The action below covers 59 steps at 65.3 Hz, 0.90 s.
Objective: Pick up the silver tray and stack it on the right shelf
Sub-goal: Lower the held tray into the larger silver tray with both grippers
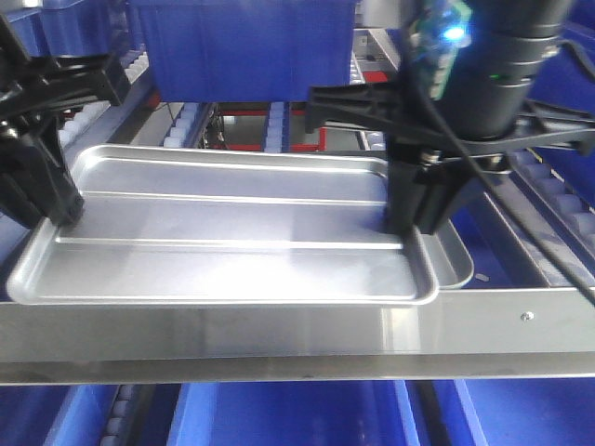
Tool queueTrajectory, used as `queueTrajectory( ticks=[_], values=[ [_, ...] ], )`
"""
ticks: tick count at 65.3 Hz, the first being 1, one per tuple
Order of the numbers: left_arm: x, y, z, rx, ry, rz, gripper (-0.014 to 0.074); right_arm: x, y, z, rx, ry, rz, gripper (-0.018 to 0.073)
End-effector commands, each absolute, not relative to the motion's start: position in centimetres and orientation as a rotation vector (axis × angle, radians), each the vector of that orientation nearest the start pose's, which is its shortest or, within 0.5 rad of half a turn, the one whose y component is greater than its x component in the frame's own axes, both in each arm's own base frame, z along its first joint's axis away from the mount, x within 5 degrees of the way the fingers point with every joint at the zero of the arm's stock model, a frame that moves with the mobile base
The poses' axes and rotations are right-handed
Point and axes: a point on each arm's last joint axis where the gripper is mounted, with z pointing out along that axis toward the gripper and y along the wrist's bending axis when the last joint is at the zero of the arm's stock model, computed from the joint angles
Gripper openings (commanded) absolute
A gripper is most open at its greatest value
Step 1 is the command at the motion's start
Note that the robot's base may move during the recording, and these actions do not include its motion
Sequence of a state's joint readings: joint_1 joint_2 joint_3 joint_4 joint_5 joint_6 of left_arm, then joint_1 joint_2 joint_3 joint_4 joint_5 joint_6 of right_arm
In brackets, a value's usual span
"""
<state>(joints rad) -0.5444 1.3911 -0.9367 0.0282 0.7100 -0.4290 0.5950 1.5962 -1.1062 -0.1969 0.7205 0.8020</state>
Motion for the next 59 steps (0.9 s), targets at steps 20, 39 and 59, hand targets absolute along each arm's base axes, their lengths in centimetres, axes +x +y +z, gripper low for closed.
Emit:
queueTrajectory(
  ticks=[20,39,59],
  values=[
    [31.5,-16.0,26.7,0.222,2.590,-0.275,-0.0100,35.0,18.0,26.3,0.096,2.556,0.236,0.0060],
    [34.1,-17.4,25.2,0.222,2.615,-0.267,-0.0100,36.6,17.8,26.3,0.119,2.526,0.247,0.0060],
    [34.2,-17.4,24.7,0.224,2.637,-0.257,-0.0100,36.8,17.9,26.1,0.116,2.517,0.255,0.0060]
  ],
)
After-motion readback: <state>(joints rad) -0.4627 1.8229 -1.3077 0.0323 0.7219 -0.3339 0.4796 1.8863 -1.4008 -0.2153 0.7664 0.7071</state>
